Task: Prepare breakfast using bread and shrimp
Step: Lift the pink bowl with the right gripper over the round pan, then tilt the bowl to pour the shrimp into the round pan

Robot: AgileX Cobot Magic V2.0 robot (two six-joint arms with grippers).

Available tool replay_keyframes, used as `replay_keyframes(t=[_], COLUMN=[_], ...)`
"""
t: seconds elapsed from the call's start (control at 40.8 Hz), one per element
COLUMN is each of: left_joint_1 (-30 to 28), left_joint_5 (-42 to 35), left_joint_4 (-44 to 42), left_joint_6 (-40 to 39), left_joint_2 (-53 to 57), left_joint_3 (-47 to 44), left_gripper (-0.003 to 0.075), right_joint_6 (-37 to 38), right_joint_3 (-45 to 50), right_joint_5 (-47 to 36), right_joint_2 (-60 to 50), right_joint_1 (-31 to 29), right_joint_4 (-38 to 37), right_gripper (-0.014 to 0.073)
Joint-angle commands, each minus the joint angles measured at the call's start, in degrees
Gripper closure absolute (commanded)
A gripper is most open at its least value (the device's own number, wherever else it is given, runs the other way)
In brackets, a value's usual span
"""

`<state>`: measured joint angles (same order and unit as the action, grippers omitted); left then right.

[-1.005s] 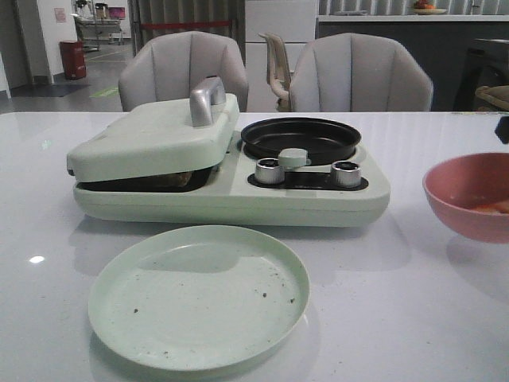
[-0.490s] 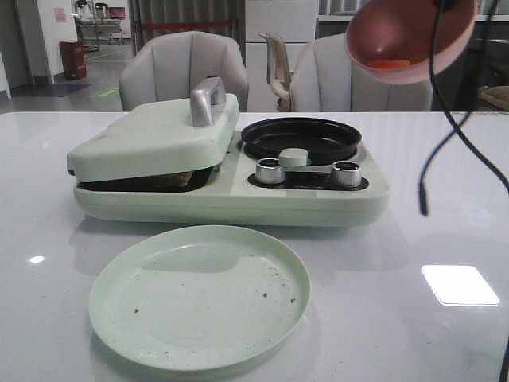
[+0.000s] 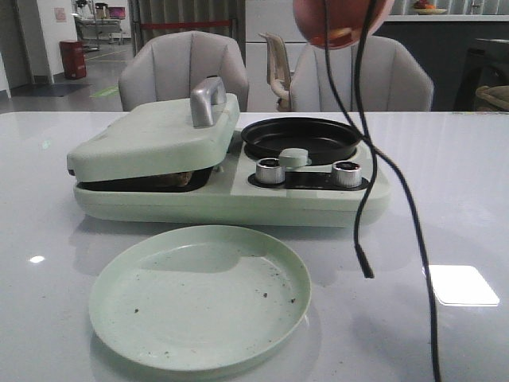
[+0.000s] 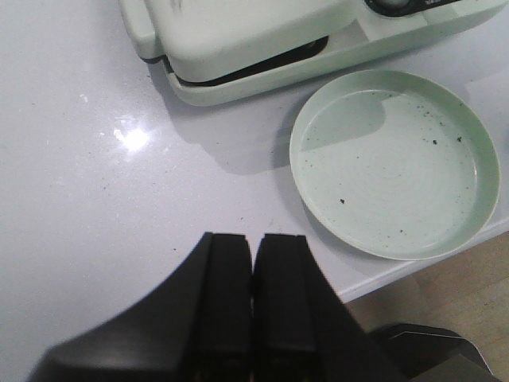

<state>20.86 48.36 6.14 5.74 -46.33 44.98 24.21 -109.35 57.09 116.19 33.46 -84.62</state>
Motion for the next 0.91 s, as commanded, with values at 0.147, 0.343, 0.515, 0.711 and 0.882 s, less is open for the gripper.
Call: replay_keyframes(t=[0.147, 0.343, 0.515, 0.711, 0.882], left_joint_1=[0.28, 0.28, 0.28, 0.28, 0.28], left_joint_5=[-3.94, -3.94, -3.94, -3.94, -3.94], left_joint_4=[-0.12, -0.63, -0.63, -0.97, -1.32], left_joint_6=[-0.46, -0.46, -0.46, -0.46, -0.46], left_joint_2=[0.22, 0.22, 0.22, 0.22, 0.22], left_joint_3=[1.45, 1.45, 1.45, 1.45, 1.45], left_gripper=[0.0612, 0.0612, 0.0612, 0.0612, 0.0612], right_joint_6=[3.26, 3.07, 3.07, 3.32, 4.22], right_joint_3=[-2.53, -2.53, -2.53, -2.53, -2.53], right_joint_5=[1.29, 2.68, 3.35, 3.72, 8.55], right_joint_2=[-1.71, -1.71, -1.71, -1.71, -2.93], right_joint_1=[2.09, 2.09, 2.09, 2.09, 2.03], right_joint_4=[-18.49, -18.49, -18.49, -18.17, -9.17], right_gripper=[0.0550, 0.0550, 0.0550, 0.0550, 0.0550])
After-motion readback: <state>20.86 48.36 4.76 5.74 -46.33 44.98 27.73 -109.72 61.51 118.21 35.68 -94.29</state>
